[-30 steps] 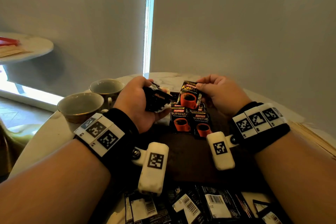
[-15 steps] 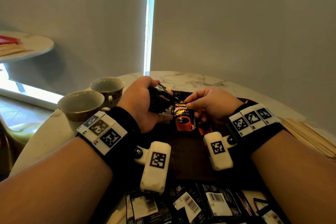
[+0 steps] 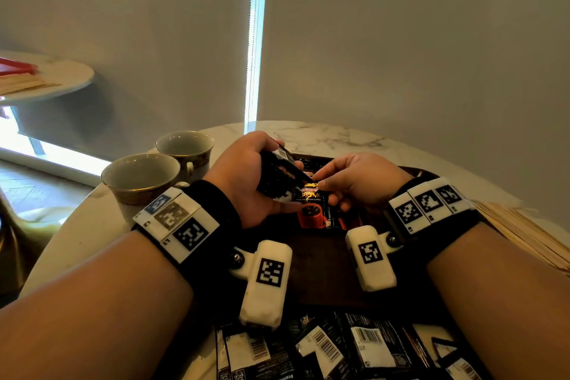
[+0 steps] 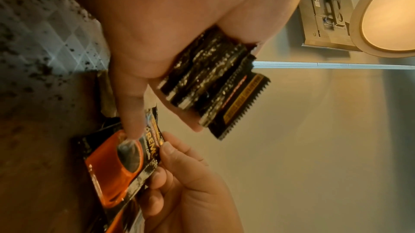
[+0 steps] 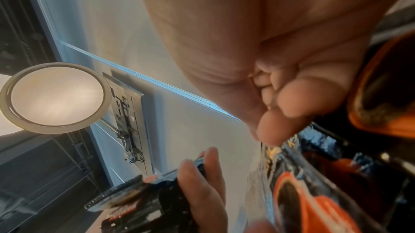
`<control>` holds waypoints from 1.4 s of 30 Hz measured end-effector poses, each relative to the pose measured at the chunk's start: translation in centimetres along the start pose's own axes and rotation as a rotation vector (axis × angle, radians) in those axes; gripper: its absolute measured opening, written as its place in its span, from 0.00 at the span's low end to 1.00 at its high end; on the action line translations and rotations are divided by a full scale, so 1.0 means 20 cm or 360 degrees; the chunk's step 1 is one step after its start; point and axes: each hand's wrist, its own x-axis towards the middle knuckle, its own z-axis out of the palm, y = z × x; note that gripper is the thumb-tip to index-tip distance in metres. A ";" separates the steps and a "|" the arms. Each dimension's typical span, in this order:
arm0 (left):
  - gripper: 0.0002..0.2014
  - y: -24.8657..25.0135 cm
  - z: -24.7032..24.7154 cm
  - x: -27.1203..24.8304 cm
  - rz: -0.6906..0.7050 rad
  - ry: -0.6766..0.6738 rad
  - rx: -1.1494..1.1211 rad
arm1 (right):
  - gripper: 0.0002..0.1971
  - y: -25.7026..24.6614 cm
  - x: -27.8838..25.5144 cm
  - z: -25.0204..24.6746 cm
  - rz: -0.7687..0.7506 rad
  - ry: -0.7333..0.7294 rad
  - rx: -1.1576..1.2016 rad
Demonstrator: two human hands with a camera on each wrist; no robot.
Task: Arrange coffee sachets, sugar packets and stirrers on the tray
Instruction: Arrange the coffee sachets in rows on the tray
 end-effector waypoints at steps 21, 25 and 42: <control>0.20 -0.02 -0.02 0.03 -0.0100 -0.0080 0.0050 | 0.07 -0.02 0.00 0.00 -0.0044 0.0060 -0.0159; 0.20 -0.02 -0.02 0.03 -0.0098 -0.0081 0.0062 | 0.06 -0.02 0.01 0.00 -0.0049 0.0066 -0.0191; 0.22 -0.03 -0.03 0.05 -0.0086 -0.0082 0.0071 | 0.06 0.00 0.02 -0.01 -0.0090 0.0184 -0.0227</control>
